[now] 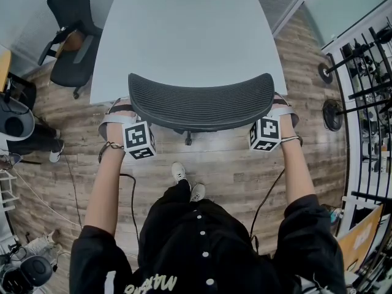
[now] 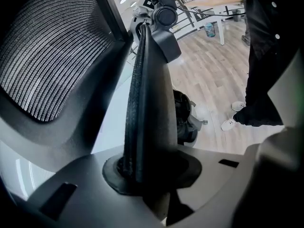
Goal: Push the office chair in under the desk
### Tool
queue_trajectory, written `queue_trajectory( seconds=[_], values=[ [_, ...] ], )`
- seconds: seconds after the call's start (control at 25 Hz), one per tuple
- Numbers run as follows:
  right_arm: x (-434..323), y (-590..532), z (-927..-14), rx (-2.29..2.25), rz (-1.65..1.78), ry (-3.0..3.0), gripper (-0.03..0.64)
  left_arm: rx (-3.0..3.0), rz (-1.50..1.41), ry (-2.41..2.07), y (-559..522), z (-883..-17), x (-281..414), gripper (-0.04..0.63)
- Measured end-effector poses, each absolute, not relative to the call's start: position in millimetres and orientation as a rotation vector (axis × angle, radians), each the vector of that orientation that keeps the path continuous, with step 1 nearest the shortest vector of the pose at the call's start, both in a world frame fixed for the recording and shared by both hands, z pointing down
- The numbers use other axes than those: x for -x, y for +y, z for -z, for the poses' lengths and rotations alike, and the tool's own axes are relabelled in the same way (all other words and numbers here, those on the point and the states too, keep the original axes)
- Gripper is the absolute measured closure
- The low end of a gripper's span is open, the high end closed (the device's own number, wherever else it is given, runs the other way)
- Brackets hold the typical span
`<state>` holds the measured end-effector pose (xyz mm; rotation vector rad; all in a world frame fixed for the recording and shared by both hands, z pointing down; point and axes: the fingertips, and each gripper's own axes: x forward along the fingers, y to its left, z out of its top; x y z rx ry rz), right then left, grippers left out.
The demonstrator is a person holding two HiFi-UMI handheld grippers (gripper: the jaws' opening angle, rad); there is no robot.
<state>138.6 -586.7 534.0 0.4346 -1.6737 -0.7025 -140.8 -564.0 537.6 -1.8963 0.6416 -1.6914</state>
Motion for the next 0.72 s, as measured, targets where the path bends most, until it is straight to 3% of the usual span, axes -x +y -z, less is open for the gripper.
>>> queue_trajectory(
  seconds=[0.72],
  values=[
    [-139,-602,-535,-0.44,0.705,-1.669,0.505,1.892,1.693,0.633,-579,-539,142,0.495]
  ],
)
